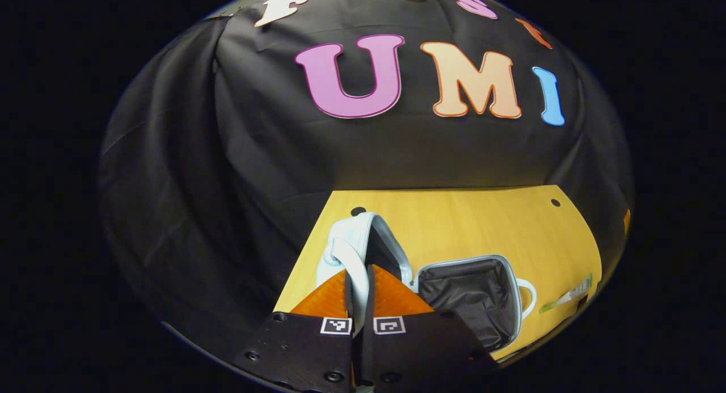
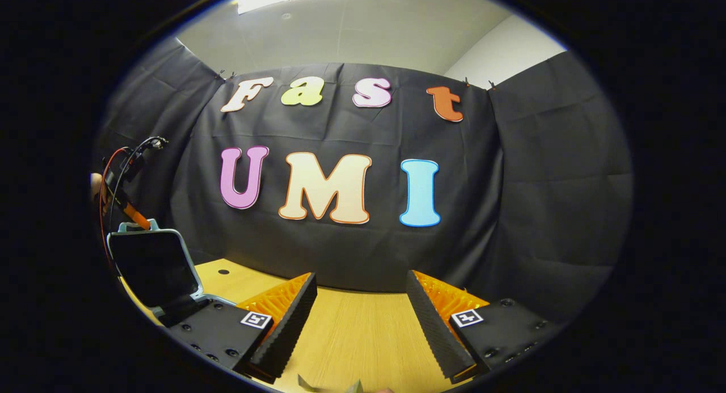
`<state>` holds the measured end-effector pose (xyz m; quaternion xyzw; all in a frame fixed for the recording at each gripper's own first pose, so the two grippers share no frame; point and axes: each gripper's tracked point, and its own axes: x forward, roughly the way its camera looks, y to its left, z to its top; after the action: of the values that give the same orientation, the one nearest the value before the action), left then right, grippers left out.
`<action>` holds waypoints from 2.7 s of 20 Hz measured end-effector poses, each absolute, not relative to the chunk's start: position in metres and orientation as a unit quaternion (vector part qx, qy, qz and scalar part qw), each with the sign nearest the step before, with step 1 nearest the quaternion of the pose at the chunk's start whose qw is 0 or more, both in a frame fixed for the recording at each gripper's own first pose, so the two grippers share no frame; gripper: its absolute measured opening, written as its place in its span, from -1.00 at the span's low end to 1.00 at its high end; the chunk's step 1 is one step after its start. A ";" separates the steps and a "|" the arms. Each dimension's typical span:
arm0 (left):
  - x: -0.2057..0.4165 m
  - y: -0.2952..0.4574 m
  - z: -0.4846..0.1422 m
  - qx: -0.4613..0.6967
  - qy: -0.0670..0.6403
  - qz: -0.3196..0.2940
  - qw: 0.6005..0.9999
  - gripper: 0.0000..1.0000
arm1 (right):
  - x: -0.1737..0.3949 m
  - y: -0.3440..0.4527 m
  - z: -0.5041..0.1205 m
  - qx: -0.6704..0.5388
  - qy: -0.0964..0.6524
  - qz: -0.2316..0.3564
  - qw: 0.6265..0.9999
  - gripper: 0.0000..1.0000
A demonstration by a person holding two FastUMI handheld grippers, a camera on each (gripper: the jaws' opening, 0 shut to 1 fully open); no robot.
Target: First open the suitcase, pack the skin care products into it, and then close the suitcase.
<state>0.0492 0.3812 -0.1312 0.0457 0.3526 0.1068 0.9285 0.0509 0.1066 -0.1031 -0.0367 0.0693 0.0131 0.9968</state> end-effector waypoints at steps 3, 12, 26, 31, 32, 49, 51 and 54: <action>0.046 0.416 -0.140 0.038 0.356 0.117 0.926 -1.00 | 0.048 0.124 -0.100 -0.040 0.062 0.006 0.997 0.96; 0.026 0.515 -0.194 0.021 0.378 0.186 0.907 -1.00 | 0.046 0.152 -0.102 -0.057 0.067 -0.006 0.996 0.96; 0.044 0.455 -0.103 0.018 0.134 0.227 0.965 1.00 | 0.064 0.119 -0.071 -0.030 0.042 -0.010 0.999 0.97; 0.030 0.351 -0.068 0.008 0.079 0.192 0.978 0.94 | 0.065 0.092 -0.054 -0.011 0.024 -0.001 1.000 0.96; 0.034 0.330 -0.066 0.003 0.069 0.185 0.980 0.93 | 0.064 0.085 -0.052 -0.007 0.022 0.001 1.000 0.96; 0.023 0.048 -0.134 -0.010 0.106 0.032 0.994 0.87 | 0.034 0.011 -0.052 0.021 0.033 0.057 0.998 0.96; 0.019 0.023 -0.148 0.003 0.118 0.014 0.993 0.87 | 0.032 0.008 -0.056 0.019 0.036 0.066 0.997 0.96; 0.012 -0.009 -0.170 0.015 0.134 -0.011 0.991 0.87 | 0.031 0.003 -0.061 0.015 0.044 0.078 0.996 0.96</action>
<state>0.0120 -0.0087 -0.1697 0.0149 0.1340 -0.0113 0.9908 0.0307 0.0028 -0.0614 0.0152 0.0437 0.0775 0.9959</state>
